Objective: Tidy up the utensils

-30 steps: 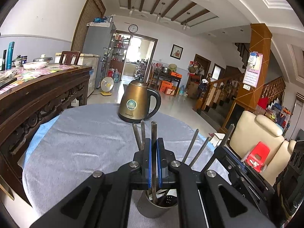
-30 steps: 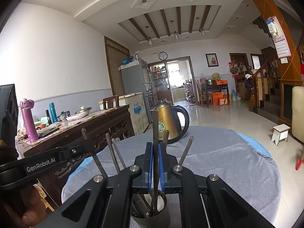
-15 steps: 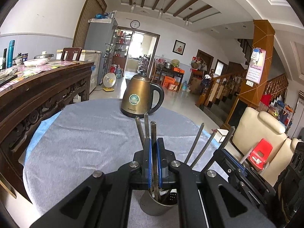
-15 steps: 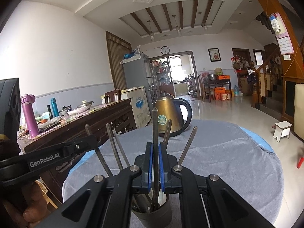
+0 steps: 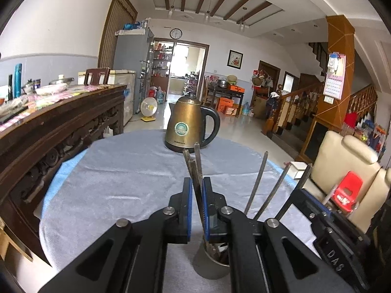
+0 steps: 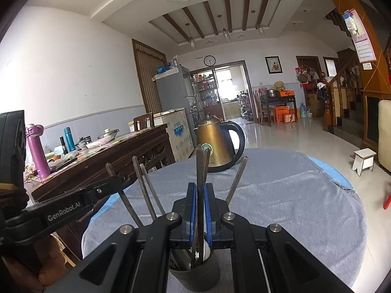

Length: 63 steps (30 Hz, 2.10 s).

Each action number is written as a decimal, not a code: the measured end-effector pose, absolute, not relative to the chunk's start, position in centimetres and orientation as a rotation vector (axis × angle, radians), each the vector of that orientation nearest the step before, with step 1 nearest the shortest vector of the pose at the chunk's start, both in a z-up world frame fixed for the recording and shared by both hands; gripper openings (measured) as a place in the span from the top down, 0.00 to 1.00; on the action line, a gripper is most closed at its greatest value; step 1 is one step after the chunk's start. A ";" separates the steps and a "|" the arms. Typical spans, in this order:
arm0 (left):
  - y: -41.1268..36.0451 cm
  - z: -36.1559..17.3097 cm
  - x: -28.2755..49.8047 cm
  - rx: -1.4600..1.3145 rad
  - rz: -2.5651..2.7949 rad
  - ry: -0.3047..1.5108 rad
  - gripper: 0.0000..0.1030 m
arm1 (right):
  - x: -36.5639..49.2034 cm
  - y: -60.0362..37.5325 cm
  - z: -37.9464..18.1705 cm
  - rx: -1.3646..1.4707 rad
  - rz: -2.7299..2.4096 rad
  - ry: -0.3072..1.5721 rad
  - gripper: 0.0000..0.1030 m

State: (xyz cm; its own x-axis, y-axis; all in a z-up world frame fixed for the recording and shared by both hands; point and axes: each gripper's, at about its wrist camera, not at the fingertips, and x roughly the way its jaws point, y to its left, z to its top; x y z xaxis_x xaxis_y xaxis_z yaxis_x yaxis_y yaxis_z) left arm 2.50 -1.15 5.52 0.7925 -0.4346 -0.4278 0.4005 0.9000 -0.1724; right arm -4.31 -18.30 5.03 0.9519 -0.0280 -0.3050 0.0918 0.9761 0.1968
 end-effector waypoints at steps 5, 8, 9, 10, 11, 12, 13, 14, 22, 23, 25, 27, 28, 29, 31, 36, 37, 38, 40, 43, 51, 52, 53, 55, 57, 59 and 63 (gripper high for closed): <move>-0.6 5.5 2.1 -0.056 -0.402 0.446 0.46 | -5.2 -19.2 5.4 0.245 -0.067 0.278 0.46; -0.1 5.5 2.2 -0.037 -0.380 0.437 0.44 | -5.7 -19.6 5.9 0.231 -0.094 0.252 0.46; 0.1 5.4 2.2 -0.032 -0.377 0.441 0.41 | -5.8 -19.8 6.1 0.230 -0.100 0.250 0.46; 0.2 5.3 2.3 -0.029 -0.375 0.446 0.37 | -5.9 -20.0 6.2 0.233 -0.104 0.249 0.46; 0.4 5.3 2.2 -0.026 -0.372 0.450 0.35 | -6.0 -20.2 6.3 0.232 -0.110 0.249 0.46; 0.6 5.2 2.1 -0.019 -0.367 0.449 0.31 | -6.2 -20.4 6.4 0.231 -0.115 0.249 0.46; 0.7 5.1 1.9 -0.007 -0.358 0.449 0.28 | -6.4 -20.6 6.4 0.228 -0.121 0.249 0.46; 0.8 5.1 1.7 0.006 -0.347 0.451 0.26 | -6.5 -20.9 6.5 0.227 -0.128 0.249 0.46; 0.5 4.1 0.7 0.114 -0.277 0.547 0.20 | -6.9 -22.5 5.8 0.270 -0.132 0.330 0.46; 0.4 4.0 0.5 0.119 -0.272 0.556 0.20 | -7.0 -22.4 5.8 0.270 -0.127 0.338 0.46; 0.6 4.0 0.2 0.124 -0.257 0.578 0.18 | -7.2 -22.0 5.7 0.252 -0.115 0.354 0.43; 0.8 4.0 -0.1 0.118 -0.246 0.590 0.17 | -7.6 -21.4 5.7 0.231 -0.104 0.356 0.41; 0.9 4.1 -0.3 0.116 -0.239 0.589 0.17 | -7.7 -21.1 5.8 0.224 -0.099 0.356 0.41; 1.0 4.2 -0.5 0.115 -0.232 0.586 0.17 | -7.9 -20.7 5.9 0.214 -0.092 0.357 0.40; 1.1 4.5 -0.7 0.121 -0.214 0.581 0.15 | -8.3 -20.2 6.0 0.203 -0.083 0.361 0.39; 1.5 4.8 -1.1 0.128 -0.181 0.582 0.13 | -8.7 -19.1 5.9 0.186 -0.063 0.394 0.37; 1.6 4.8 -1.2 0.128 -0.175 0.585 0.13 | -8.7 -18.8 5.9 0.184 -0.060 0.401 0.37; 1.6 4.8 -1.1 0.128 -0.169 0.588 0.13 | -8.8 -18.7 5.8 0.180 -0.058 0.411 0.37; 1.7 4.8 -1.1 0.134 -0.148 0.593 0.13 | -9.0 -18.4 5.6 0.180 -0.055 0.429 0.37; 1.8 4.6 -1.0 0.143 -0.129 0.602 0.13 | -9.0 -18.3 5.2 0.188 -0.045 0.461 0.37; 2.1 4.3 -0.8 0.138 -0.121 0.629 0.13 | -8.6 -17.8 4.4 0.199 -0.027 0.519 0.37; 2.1 4.3 -0.9 0.141 -0.119 0.629 0.13 | -8.6 -17.7 4.4 0.199 -0.024 0.521 0.37; 2.1 4.3 -0.9 0.143 -0.118 0.628 0.13 | -8.6 -17.6 4.4 0.196 -0.021 0.521 0.37; 2.0 4.3 -1.1 0.152 -0.115 0.620 0.13 | -8.5 -17.3 4.3 0.191 -0.015 0.525 0.37; 1.9 4.3 -1.1 0.159 -0.115 0.634 0.13 | -8.4 -17.0 4.3 0.185 -0.012 0.533 0.37; 1.9 4.2 -1.0 0.155 -0.114 0.659 0.13 | -8.4 -16.9 4.2 0.183 -0.016 0.549 0.37; 1.9 3.8 -1.6 0.155 -0.100 0.671 0.13 | -8.6 -16.8 4.0 0.193 -0.015 0.576 0.37</move>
